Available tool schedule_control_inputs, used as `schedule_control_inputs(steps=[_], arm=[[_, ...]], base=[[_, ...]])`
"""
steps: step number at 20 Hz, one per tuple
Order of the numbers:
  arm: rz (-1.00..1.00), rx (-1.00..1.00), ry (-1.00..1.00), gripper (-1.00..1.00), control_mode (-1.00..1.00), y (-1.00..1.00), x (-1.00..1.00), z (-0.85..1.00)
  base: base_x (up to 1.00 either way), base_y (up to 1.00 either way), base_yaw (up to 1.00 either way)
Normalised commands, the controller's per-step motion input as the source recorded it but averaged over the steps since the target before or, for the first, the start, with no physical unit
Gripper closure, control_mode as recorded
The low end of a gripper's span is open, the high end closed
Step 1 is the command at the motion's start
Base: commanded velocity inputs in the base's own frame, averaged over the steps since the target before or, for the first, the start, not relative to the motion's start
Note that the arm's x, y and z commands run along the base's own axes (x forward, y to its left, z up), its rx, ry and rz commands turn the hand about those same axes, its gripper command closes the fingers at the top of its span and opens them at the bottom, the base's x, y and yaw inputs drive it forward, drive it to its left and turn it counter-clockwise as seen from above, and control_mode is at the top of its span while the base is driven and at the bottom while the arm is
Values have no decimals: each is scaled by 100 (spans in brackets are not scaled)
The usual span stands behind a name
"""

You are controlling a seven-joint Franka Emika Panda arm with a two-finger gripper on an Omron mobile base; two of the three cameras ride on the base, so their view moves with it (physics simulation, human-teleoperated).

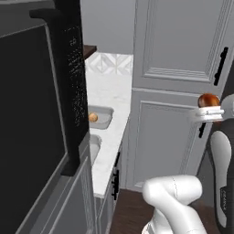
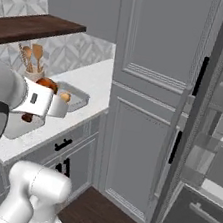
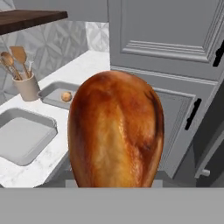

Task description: Place one squash and one chicken drumstick in each tupperware on the nearby counter, to pack two identical lunches.

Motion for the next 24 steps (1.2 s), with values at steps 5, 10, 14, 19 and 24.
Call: schedule_control_inputs(steps=[5,10,14,19,24], arm=[[0,0,0,100,100,0,0,0],[0,0,0,100,100,0,0,0],[0,0,0,100,100,0,0,0],[0,0,0,100,100,0,0,0],[0,0,0,100,100,0,0,0]], base=[[74,10,33],[19,65,37],[43,74,38],[56,86,47],[52,18,59]])
